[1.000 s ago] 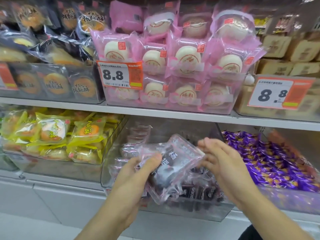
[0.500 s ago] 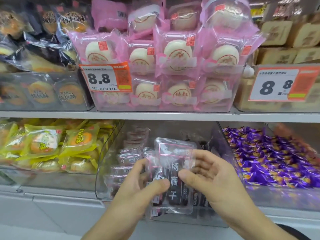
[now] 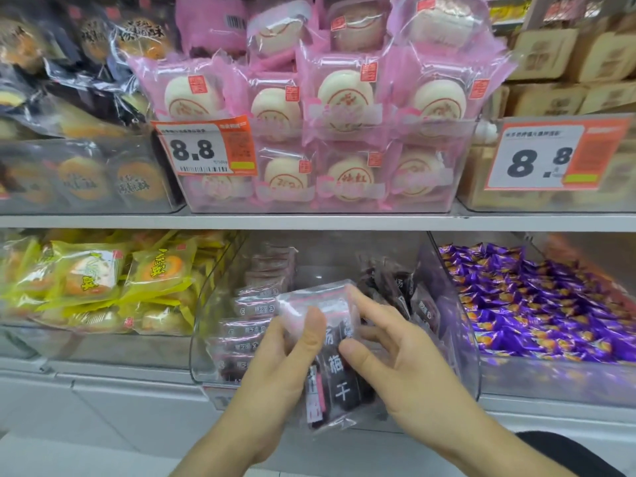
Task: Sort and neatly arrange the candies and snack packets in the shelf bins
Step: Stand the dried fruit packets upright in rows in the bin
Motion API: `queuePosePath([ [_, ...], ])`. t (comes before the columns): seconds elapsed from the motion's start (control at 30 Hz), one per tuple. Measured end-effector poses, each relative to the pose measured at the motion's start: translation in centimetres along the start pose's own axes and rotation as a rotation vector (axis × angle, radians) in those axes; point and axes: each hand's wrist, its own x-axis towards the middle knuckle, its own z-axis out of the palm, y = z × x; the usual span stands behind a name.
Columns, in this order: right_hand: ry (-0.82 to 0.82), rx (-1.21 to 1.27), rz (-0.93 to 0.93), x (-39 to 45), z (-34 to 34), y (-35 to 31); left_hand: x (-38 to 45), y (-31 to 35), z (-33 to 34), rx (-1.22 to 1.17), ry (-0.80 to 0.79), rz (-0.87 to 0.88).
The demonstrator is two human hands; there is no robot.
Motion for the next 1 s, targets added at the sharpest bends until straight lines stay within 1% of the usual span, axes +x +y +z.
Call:
queuePosePath([
  [0.1,0.043,0.055,0.035,-0.3,1.2,0.0,0.3,0.2,-0.5,-0.009,0.059,0.060],
  [0.17,0.035,0.097,0.091,-0.1,1.2,-0.4,0.6,0.1,-0.7,-0.022,0.118,0.102],
  [0.27,-0.097,0.191,0.204,0.2,0.5,-0.7,0.5,0.5,-0.4,-0.013,0.160,0.280],
  [0.3,-0.156,0.273,0.257,0.3,0.4,-0.9,0.4,0.7,-0.1,0.012,0.193,0.344],
  [0.37,-0.304,0.514,0.338,0.3,0.3,-1.0,0.2,1.0,0.3,0.058,0.237,0.440],
  [0.4,-0.366,0.621,0.346,0.3,0.5,-1.2,0.2,1.1,0.4,0.074,0.231,0.470],
  [0.43,-0.403,0.673,0.332,0.3,0.5,-1.3,0.2,1.0,0.4,0.083,0.210,0.481],
  [0.5,-0.389,0.693,0.310,0.2,0.5,-1.5,0.2,1.1,0.3,0.101,0.118,0.459],
  [0.6,-0.340,0.712,0.302,0.1,0.4,-1.3,0.1,1.1,0.1,0.201,-0.001,0.438],
  [0.7,-0.289,0.612,0.280,0.2,0.7,-0.9,0.4,1.0,0.1,0.203,0.015,0.446],
  [0.77,-0.274,0.397,0.216,0.2,0.5,-1.2,0.6,1.0,0.2,0.161,0.084,0.473],
  [0.83,-0.261,0.150,0.140,0.4,-0.2,-1.3,0.7,1.1,0.2,0.111,0.146,0.465],
  [0.9,-0.206,-0.025,0.064,0.7,-0.6,-1.4,0.7,1.2,0.3,0.103,0.172,0.445],
  [0.93,-0.169,-0.058,0.042,0.8,-0.6,-1.2,0.7,1.2,0.3,0.099,0.175,0.435],
  [1.0,-0.119,-0.025,0.022,1.0,-0.3,-0.7,0.7,1.2,0.3,0.079,0.163,0.401],
])
